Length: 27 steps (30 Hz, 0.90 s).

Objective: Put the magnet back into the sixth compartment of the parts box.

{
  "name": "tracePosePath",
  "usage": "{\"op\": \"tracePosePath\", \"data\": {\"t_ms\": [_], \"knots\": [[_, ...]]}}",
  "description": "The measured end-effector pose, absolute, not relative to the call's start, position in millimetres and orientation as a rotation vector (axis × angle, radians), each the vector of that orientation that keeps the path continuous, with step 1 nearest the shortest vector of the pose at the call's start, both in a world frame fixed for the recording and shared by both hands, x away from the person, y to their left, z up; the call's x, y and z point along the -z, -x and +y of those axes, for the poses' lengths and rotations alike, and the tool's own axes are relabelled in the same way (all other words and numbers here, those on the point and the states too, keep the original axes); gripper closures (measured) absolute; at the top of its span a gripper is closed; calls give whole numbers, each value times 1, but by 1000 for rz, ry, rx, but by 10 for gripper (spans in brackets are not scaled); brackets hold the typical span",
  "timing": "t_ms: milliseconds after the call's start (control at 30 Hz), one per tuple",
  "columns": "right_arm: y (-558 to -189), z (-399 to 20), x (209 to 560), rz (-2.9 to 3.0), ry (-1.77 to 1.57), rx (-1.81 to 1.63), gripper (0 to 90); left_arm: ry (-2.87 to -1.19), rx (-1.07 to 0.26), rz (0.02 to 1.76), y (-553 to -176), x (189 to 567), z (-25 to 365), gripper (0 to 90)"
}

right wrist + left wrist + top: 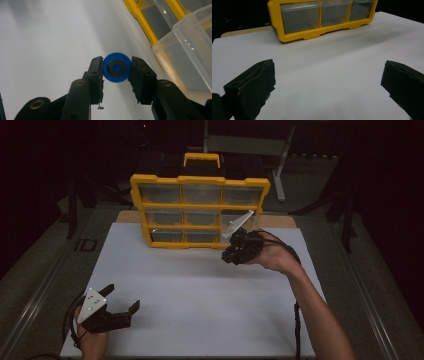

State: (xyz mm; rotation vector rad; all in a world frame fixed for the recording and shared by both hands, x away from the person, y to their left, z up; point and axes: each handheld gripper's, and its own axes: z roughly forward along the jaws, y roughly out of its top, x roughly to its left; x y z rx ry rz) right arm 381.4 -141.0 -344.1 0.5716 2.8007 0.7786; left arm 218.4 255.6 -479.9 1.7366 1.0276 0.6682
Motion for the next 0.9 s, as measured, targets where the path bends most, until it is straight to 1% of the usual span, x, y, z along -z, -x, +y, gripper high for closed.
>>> {"op": "tracePosePath", "data": {"t_ms": [900], "knots": [[-392, -145, 315, 2759, -597, -795, 634, -1736, -667, 1027, -218, 480, 256, 0]]}}
